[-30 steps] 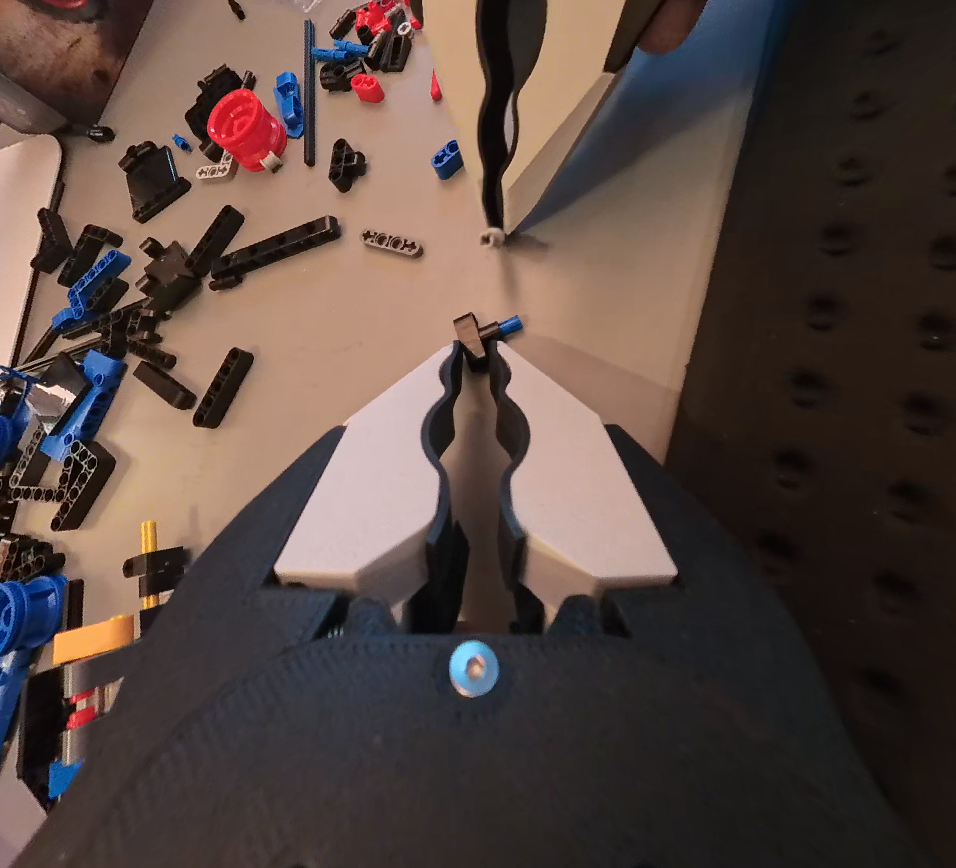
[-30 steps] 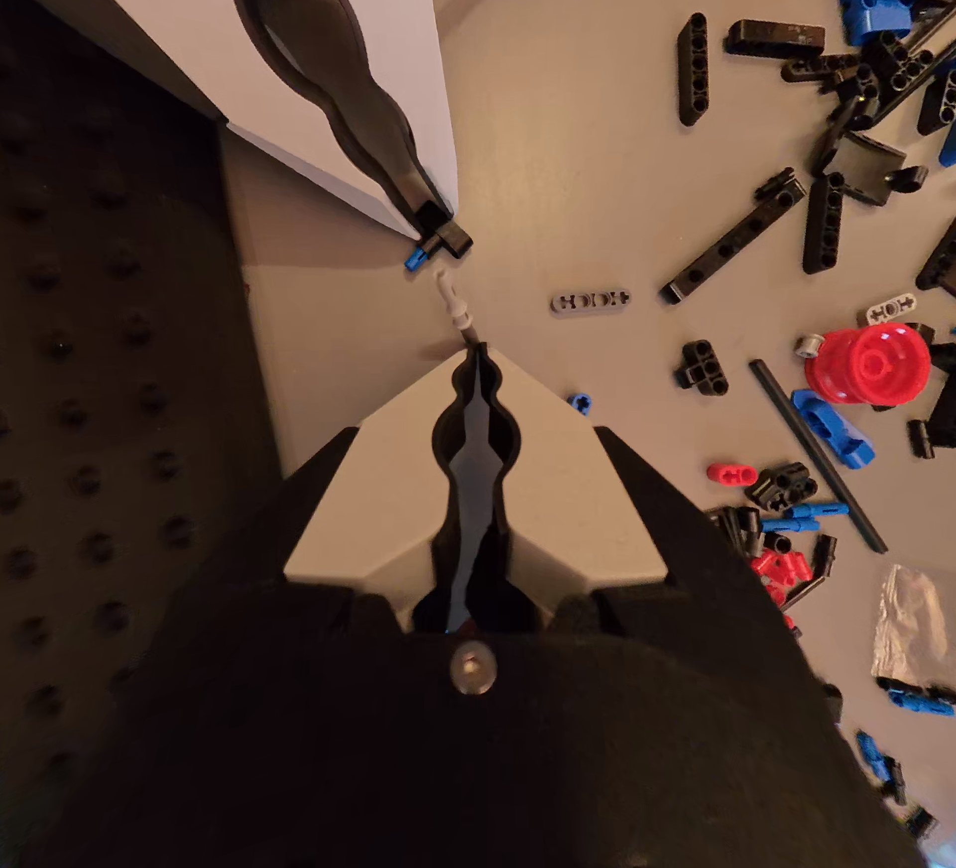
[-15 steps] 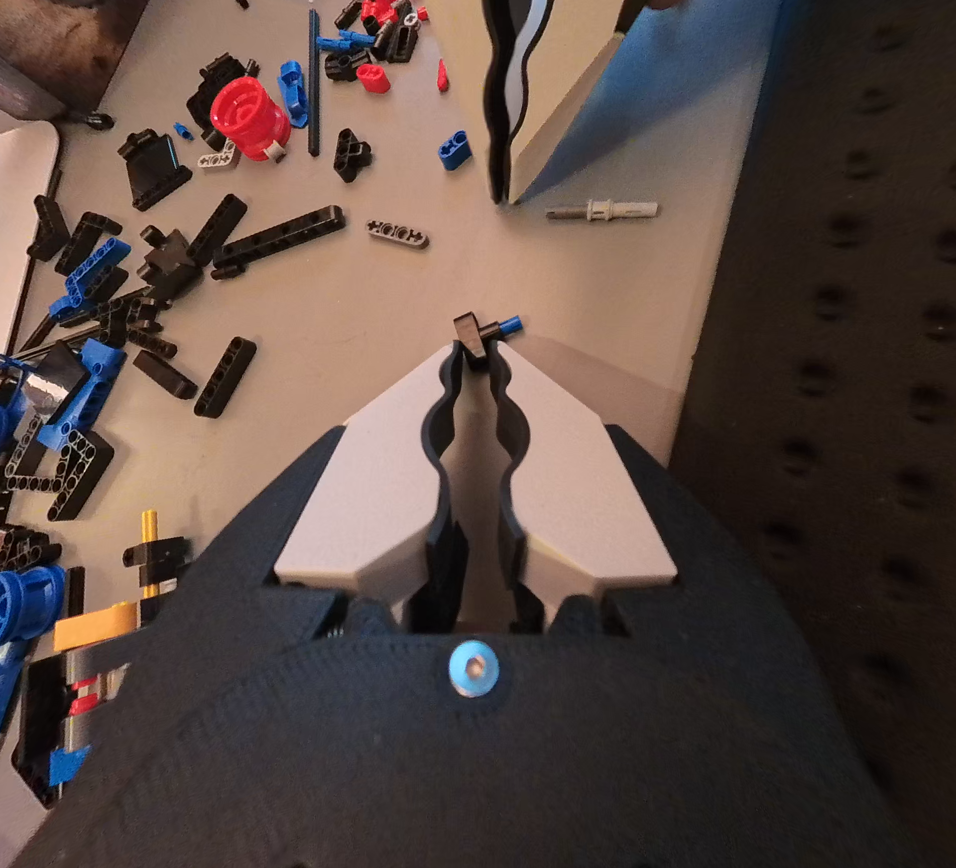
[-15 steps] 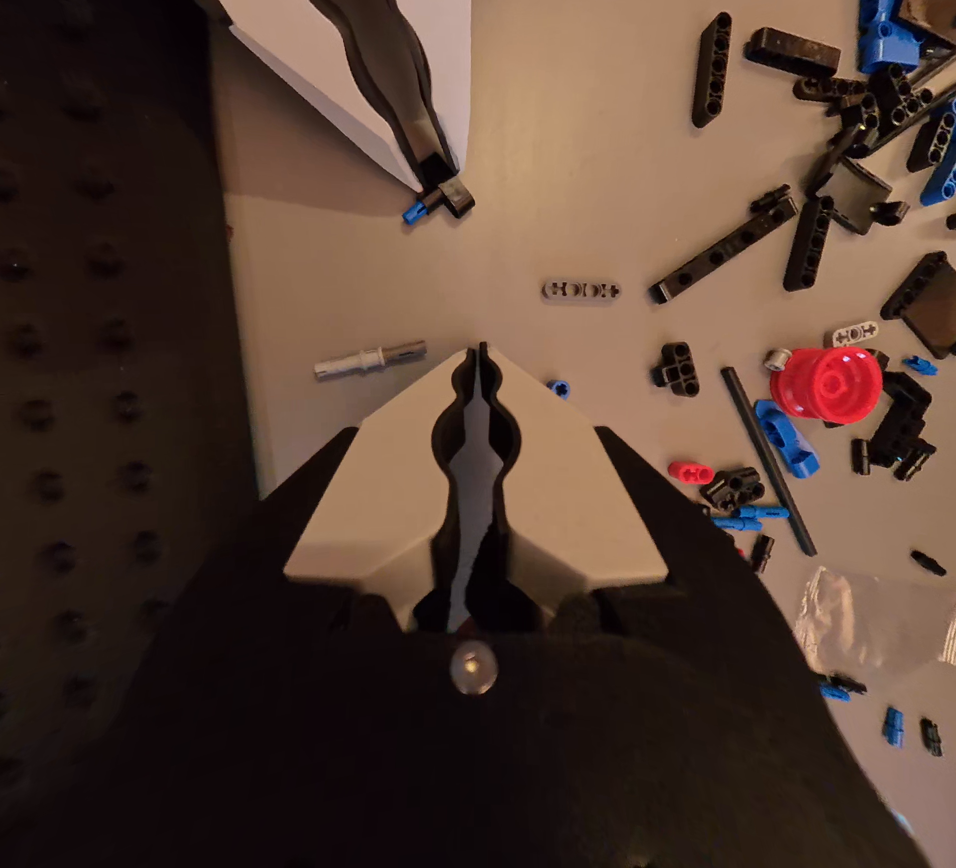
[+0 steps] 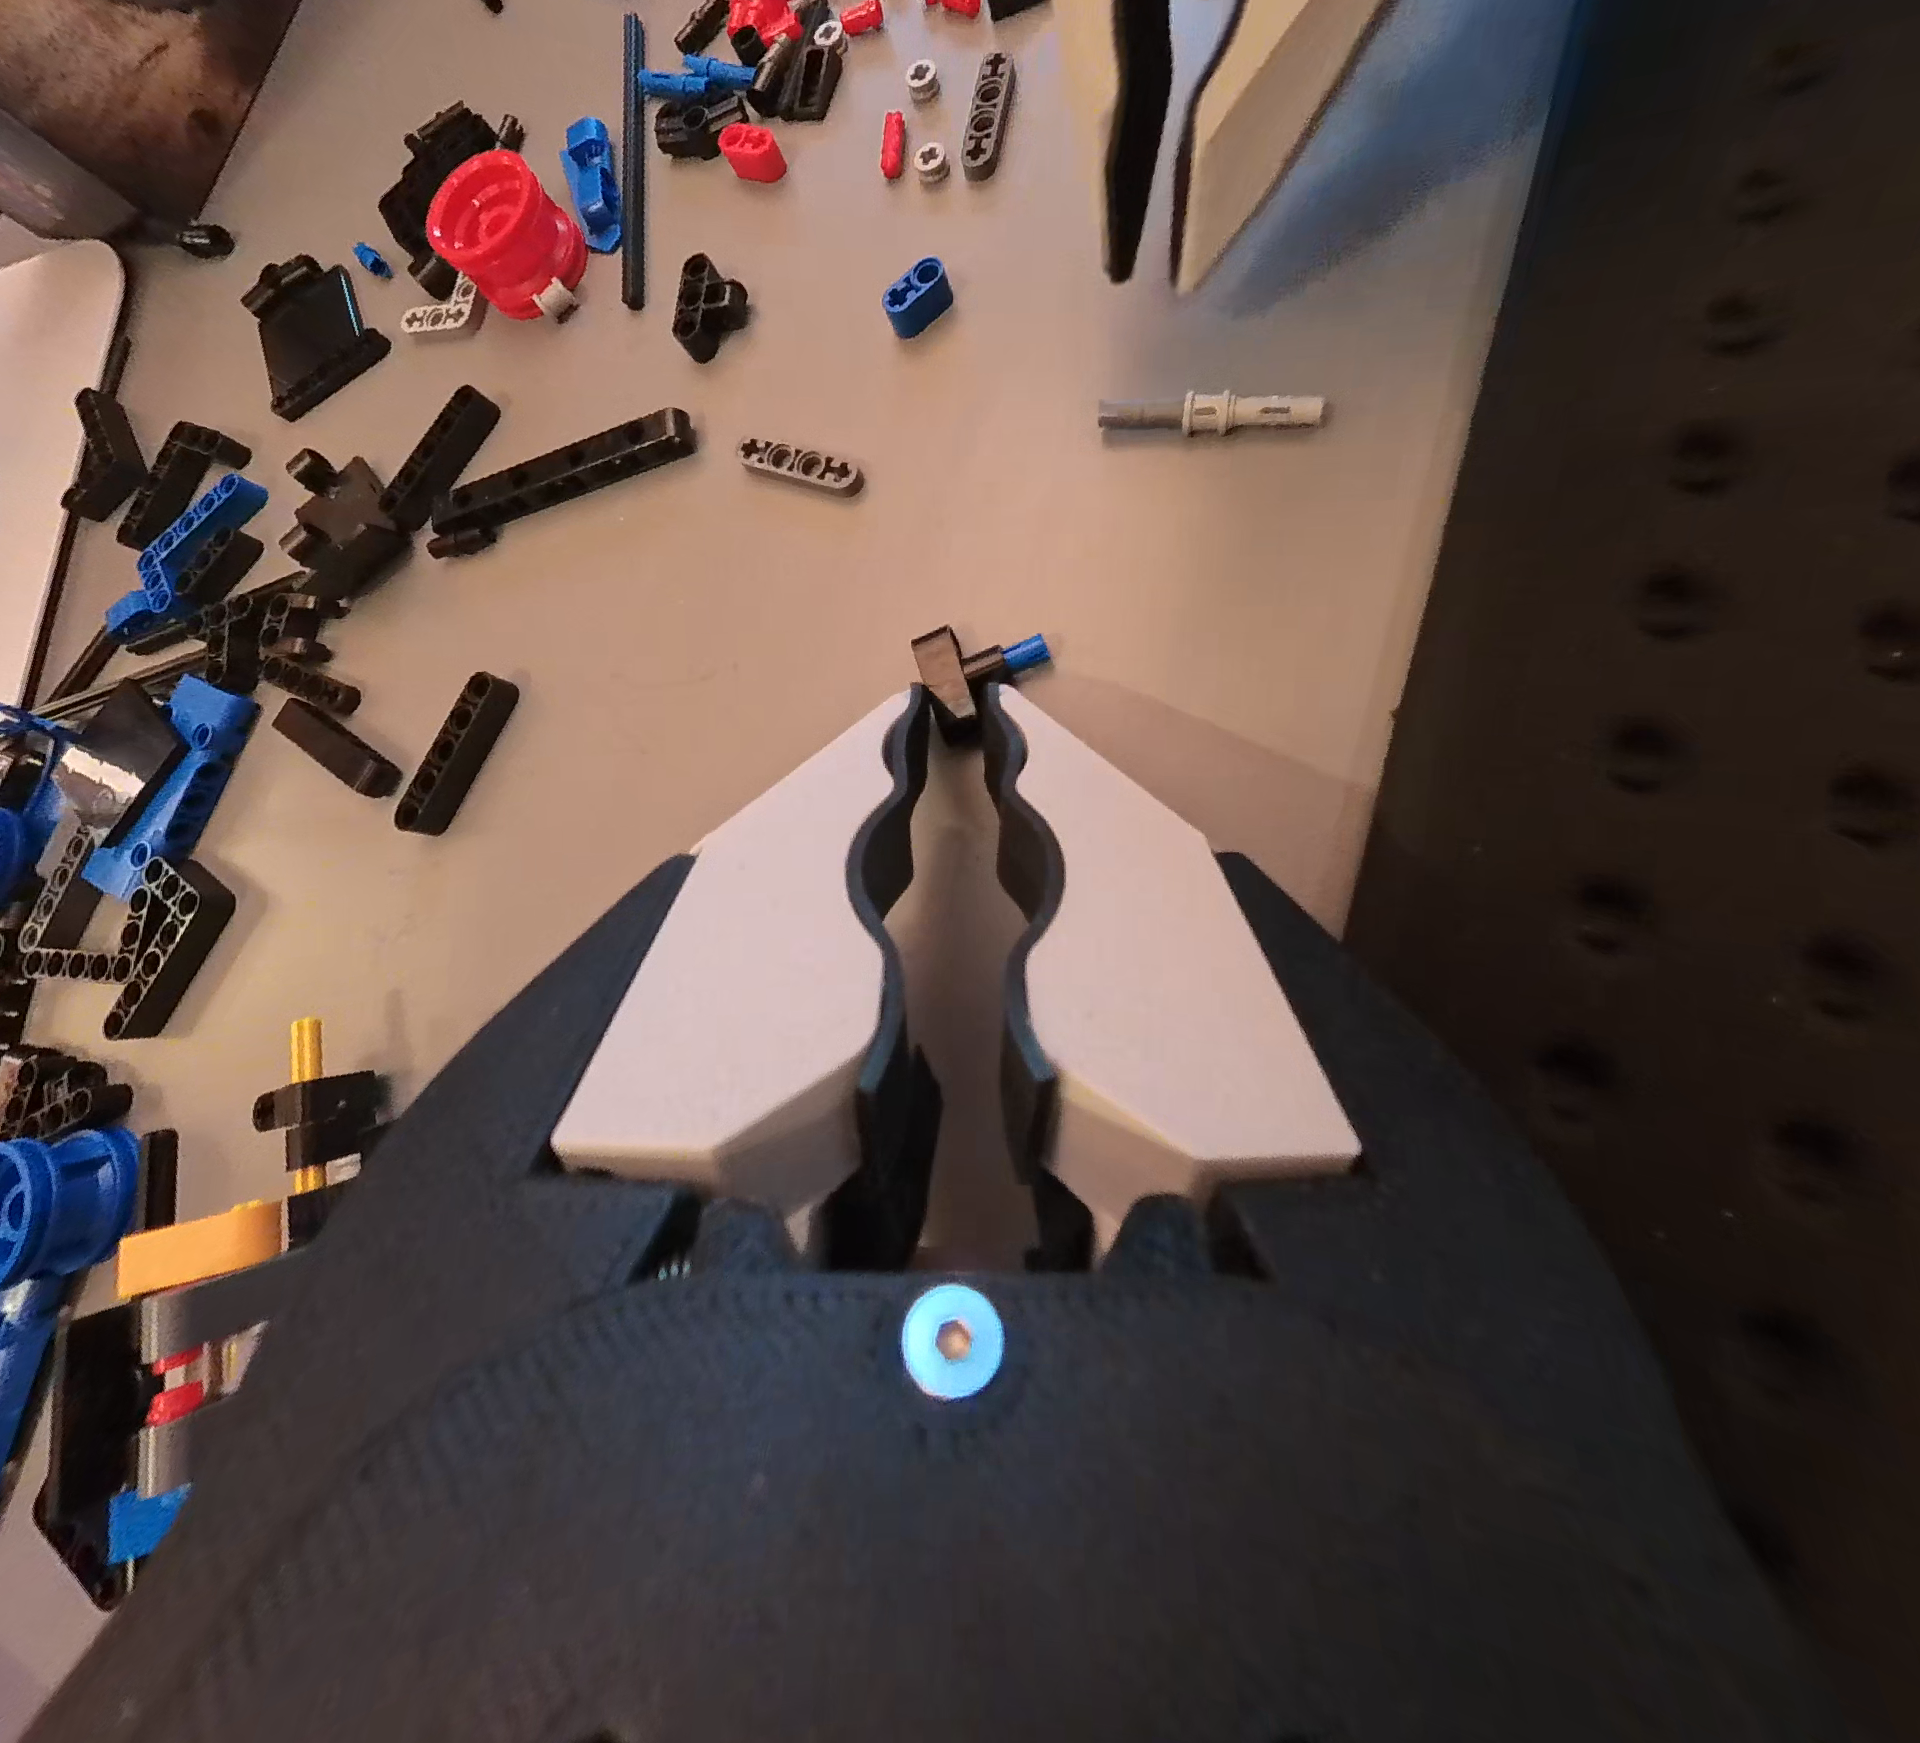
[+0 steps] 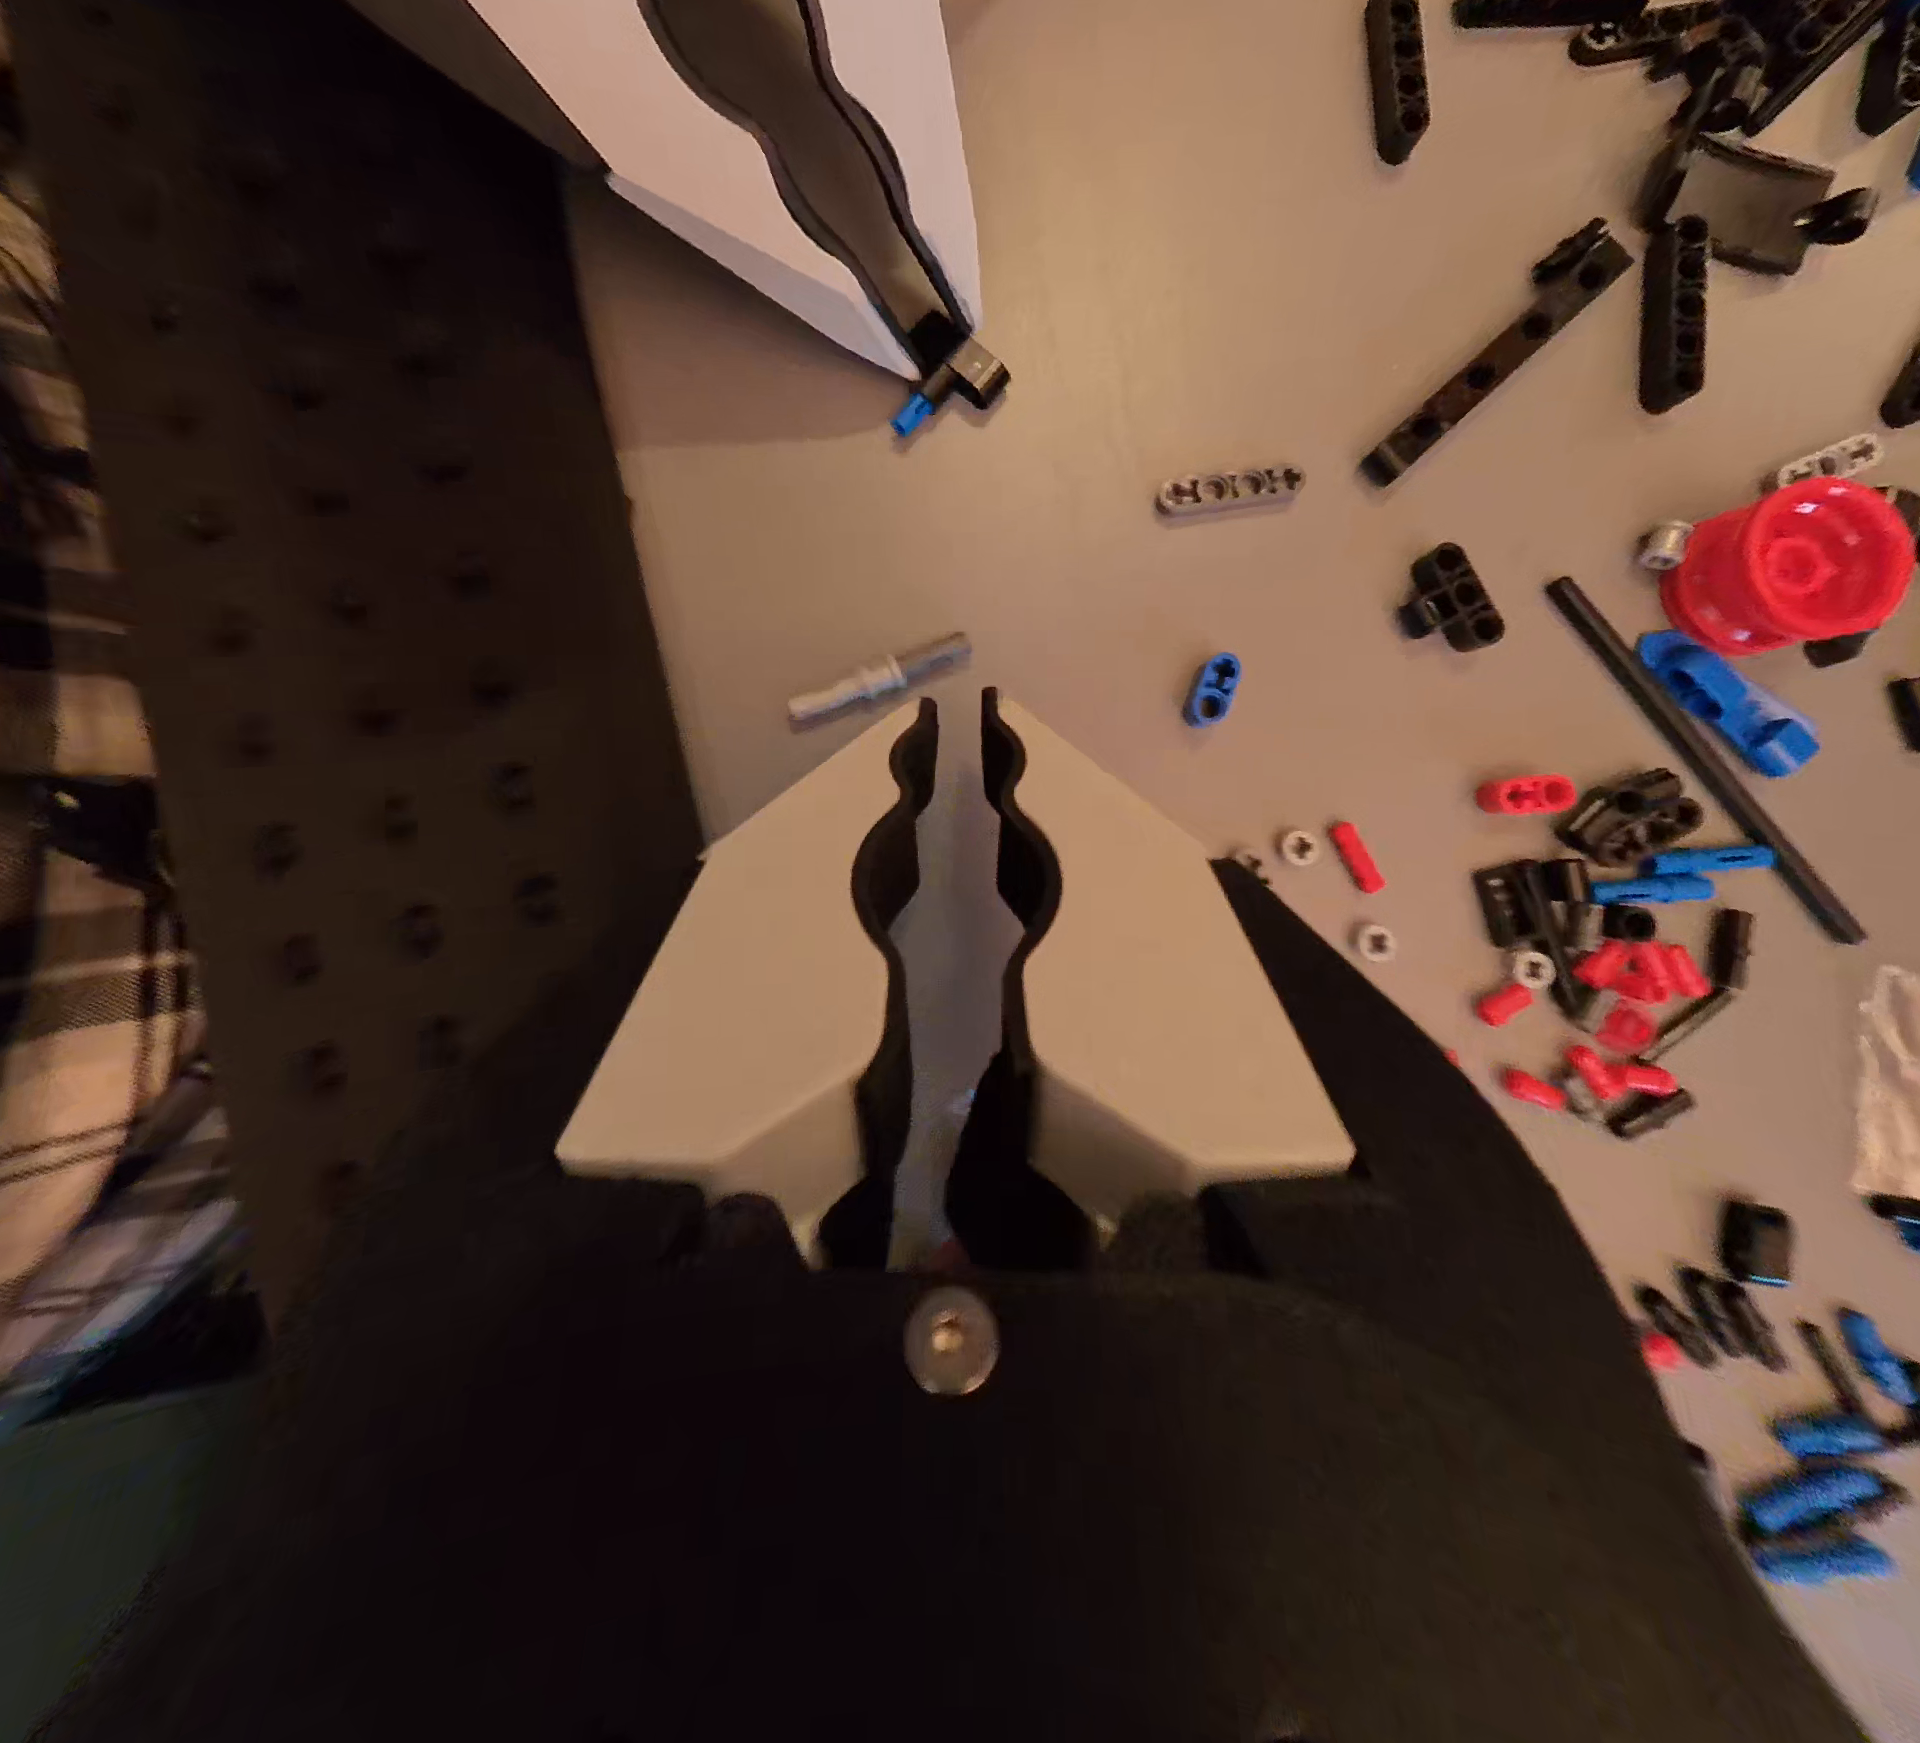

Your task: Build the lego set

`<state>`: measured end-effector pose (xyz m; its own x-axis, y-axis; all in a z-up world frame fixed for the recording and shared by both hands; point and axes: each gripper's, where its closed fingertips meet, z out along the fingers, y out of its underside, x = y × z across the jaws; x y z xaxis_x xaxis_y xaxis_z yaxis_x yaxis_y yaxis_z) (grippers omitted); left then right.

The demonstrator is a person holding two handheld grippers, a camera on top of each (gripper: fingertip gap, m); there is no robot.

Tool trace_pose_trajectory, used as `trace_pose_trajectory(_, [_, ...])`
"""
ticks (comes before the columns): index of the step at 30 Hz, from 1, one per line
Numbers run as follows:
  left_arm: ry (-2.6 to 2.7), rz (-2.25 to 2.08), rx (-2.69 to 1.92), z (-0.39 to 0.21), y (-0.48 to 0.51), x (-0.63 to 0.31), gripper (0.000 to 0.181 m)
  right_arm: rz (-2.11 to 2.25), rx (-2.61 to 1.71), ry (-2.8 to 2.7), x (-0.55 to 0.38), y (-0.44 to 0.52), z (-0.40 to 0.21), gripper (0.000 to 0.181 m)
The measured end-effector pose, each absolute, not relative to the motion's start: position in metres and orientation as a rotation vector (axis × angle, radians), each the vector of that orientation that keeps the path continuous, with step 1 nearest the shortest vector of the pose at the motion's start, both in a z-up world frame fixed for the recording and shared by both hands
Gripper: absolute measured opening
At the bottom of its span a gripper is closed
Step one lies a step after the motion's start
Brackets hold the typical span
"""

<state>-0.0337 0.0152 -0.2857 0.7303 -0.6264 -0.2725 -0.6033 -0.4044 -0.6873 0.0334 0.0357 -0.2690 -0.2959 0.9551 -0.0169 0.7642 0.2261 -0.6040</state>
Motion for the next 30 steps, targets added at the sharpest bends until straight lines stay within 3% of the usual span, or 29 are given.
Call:
trace_pose_trajectory(7, [0.927,-0.032,-2.116,-0.286,0.015,-0.034,0.007,0.715,-1.717,-2.106,0.031,0.015,-0.284,0.019])
trace_pose_trajectory(13, [0.927,-0.027,-2.115,-0.286,0.015,-0.034,0.007,0.691,-1.698,-2.106,0.026,0.014,-0.288,0.004])
trace_pose_trajectory(30, [0.893,-0.045,-2.128,-0.286,0.016,-0.034,0.007,0.669,-1.587,-2.044,-0.005,0.023,-0.287,0.003])
